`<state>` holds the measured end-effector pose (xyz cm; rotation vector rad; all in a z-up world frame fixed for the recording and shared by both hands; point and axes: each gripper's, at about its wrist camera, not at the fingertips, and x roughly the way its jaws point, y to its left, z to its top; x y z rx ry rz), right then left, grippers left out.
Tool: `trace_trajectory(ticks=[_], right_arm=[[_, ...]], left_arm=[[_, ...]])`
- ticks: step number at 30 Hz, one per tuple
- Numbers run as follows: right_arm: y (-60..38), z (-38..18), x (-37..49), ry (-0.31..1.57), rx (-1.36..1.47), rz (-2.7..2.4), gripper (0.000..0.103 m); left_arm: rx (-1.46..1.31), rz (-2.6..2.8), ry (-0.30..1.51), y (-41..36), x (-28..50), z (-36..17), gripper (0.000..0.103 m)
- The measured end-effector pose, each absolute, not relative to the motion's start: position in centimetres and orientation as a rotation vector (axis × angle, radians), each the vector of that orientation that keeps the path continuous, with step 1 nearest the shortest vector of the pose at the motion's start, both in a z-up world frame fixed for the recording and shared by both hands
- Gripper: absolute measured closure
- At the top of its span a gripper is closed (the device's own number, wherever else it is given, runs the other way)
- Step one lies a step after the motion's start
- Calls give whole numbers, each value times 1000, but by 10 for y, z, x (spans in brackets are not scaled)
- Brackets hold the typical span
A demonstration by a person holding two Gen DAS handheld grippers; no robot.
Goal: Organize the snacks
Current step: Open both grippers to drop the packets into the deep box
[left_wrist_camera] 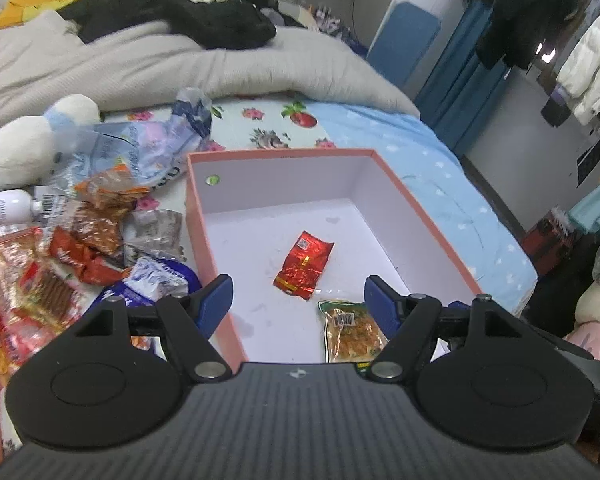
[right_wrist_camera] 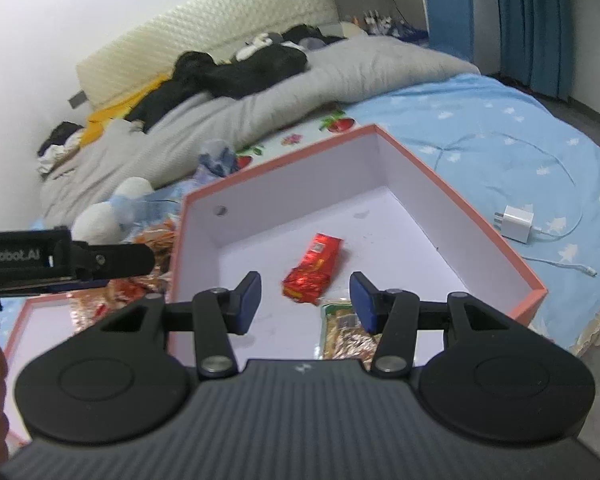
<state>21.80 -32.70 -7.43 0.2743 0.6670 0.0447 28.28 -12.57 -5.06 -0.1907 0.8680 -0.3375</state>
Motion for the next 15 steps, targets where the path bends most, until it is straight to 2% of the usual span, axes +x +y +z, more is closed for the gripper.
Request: trace_trajectory(ticks=[15], right_arm=[[-283, -50, 138, 600, 243, 149, 51]], left_arm=[[-247, -250, 762, -62, 159, -17, 26]])
